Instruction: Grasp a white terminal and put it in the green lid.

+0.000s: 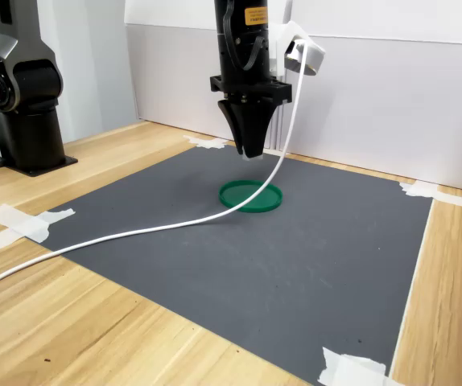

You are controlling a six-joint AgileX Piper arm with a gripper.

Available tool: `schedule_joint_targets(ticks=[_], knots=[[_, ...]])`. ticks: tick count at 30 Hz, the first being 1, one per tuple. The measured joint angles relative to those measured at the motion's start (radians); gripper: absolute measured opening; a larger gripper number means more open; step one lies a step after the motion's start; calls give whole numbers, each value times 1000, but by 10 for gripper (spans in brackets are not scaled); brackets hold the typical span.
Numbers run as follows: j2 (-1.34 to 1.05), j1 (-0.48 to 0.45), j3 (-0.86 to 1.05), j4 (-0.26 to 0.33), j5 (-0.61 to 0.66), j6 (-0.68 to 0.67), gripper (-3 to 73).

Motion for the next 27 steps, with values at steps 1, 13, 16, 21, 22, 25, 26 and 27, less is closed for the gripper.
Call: schedule_joint_targets(ticks=[1, 13, 16, 21, 22, 25, 26, 27], knots=[[8, 0, 4, -1, -5, 1, 90], [60, 0, 25, -3, -30, -4, 111], [60, 0, 25, -3, -30, -9, 176], [60, 0, 25, -3, -54, -22, 412], [60, 0, 25, -3, -60, -22, 463], [60, 0, 25, -3, -67, -23, 584], [58, 0, 25, -3, -68, -23, 614], [54, 0, 25, -3, -72, -23, 637]])
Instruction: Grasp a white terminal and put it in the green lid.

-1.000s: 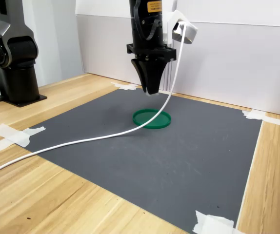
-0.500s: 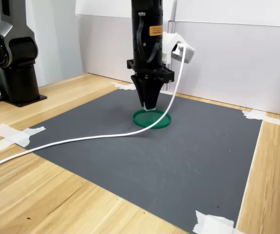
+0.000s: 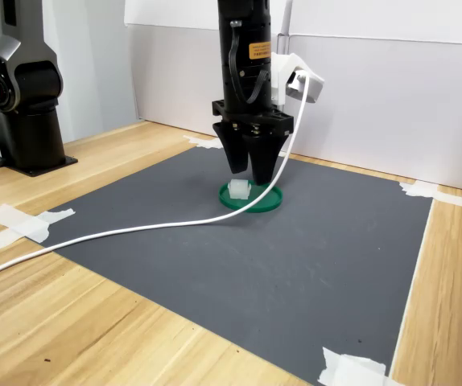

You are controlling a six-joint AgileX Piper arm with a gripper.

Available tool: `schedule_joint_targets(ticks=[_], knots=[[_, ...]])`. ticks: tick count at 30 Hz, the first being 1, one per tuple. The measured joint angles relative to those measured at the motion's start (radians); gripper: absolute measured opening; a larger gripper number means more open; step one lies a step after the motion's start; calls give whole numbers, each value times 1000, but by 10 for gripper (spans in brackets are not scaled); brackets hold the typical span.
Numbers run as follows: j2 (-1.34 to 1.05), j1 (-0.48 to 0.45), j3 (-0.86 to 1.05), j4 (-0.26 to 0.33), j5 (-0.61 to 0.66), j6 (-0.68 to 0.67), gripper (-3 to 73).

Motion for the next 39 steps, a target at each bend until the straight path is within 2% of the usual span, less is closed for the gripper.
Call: schedule_joint_targets(ticks=[3, 6, 10, 13, 19, 21, 26, 28, 32, 39], knots=[[-27, 0, 2, 0, -20, 0, 664], [-76, 0, 2, 0, -67, 1, 658], [-164, 0, 2, 11, -121, 25, 586], [-250, 0, 3, 37, -134, 49, 450], [-437, 0, 5, 65, -130, 134, 72], [-509, 0, 5, 88, -114, 186, 15], [-687, 0, 13, 158, -93, 337, -14], [-766, 0, 38, 168, -100, 404, -15], [-924, 0, 125, 164, -115, 517, -14], [-1209, 0, 348, 115, -117, 620, -14]])
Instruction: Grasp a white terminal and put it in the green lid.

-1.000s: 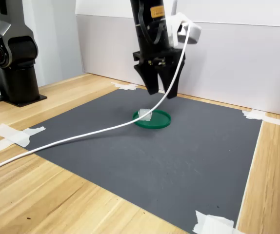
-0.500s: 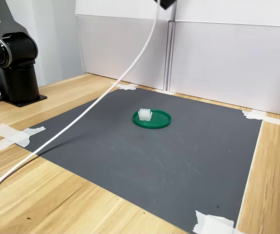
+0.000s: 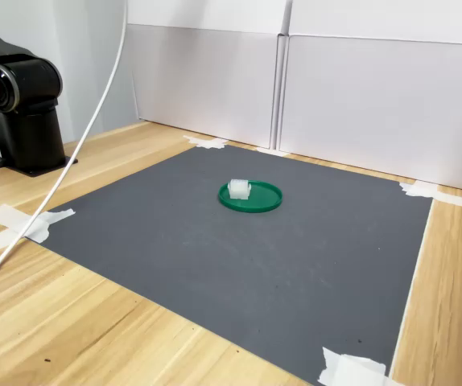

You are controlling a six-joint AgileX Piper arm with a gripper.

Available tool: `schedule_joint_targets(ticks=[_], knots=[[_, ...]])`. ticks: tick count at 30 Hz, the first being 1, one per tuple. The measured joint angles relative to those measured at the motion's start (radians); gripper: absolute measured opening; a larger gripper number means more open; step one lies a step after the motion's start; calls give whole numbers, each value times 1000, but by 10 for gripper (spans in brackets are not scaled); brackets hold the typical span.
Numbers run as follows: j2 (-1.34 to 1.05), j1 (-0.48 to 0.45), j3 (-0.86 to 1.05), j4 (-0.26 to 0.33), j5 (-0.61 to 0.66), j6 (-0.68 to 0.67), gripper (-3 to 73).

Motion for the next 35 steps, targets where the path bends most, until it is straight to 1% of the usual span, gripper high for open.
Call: schedule_joint_targets(ticks=[10, 13, 16, 23, 32, 35], knots=[[-293, 0, 273, 0, 1, 20, -15], [-361, -22, 352, 2, 2, 20, -15], [-430, -65, 420, 4, 2, 20, -15], [-543, -151, 491, 4, -63, 20, -15], [-548, -229, 554, 7, -110, 20, -15], [-548, -240, 578, 7, -112, 20, -15]])
